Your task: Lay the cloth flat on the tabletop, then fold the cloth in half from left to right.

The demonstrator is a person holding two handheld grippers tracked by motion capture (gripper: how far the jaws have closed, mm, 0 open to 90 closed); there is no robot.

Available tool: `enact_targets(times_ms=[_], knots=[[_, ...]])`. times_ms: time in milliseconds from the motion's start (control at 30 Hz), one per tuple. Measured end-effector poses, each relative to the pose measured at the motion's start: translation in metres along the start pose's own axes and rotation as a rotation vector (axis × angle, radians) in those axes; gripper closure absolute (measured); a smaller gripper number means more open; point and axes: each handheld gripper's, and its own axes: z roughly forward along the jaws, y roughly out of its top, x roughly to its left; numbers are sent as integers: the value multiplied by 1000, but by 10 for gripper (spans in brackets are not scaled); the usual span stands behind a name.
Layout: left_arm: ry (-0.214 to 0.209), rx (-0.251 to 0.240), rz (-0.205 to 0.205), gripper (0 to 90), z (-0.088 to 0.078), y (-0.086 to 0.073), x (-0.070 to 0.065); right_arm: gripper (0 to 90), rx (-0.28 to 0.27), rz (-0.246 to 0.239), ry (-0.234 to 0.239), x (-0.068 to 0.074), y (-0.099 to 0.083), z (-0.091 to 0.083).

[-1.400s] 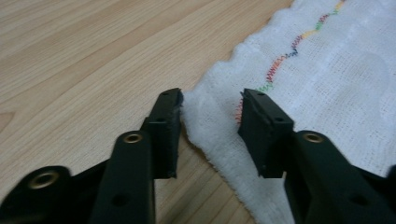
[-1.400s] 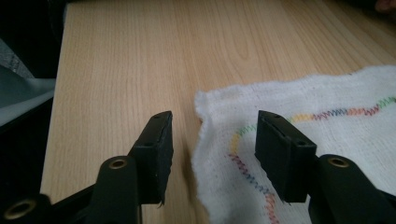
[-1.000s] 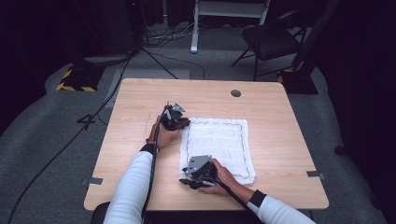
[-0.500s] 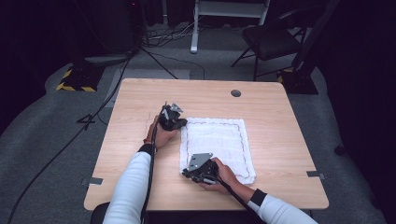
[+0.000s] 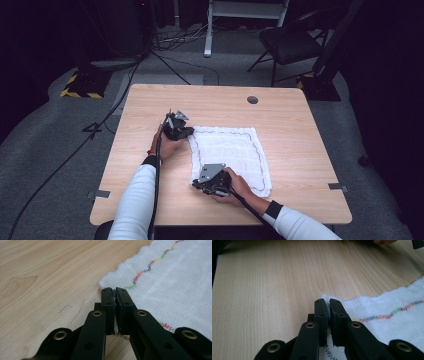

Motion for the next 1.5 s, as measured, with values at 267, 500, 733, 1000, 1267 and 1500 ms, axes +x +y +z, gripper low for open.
enact_targets(times_ms=[267, 500, 733, 1000, 1267, 1500], knots=[[6, -8, -10, 858, -10, -5, 5, 854, 0, -31, 4, 2, 5, 2], [6, -7, -18, 858, -15, -9, 8, 854, -4, -42, 9, 2, 9, 4], [11, -13, -8, 858, -18, -9, 9, 854, -10, -45, 8, 2, 12, 5], [9, -25, -20, 859, -31, -14, 17, 854, -24, -64, -12, 6, 19, 6], [29, -26, -1, 859, -42, -10, 14, 854, -54, -54, -26, 3, 17, -1], [34, -45, 3, 859, -45, -8, 9, 854, -72, -72, -45, 8, 20, -8]])
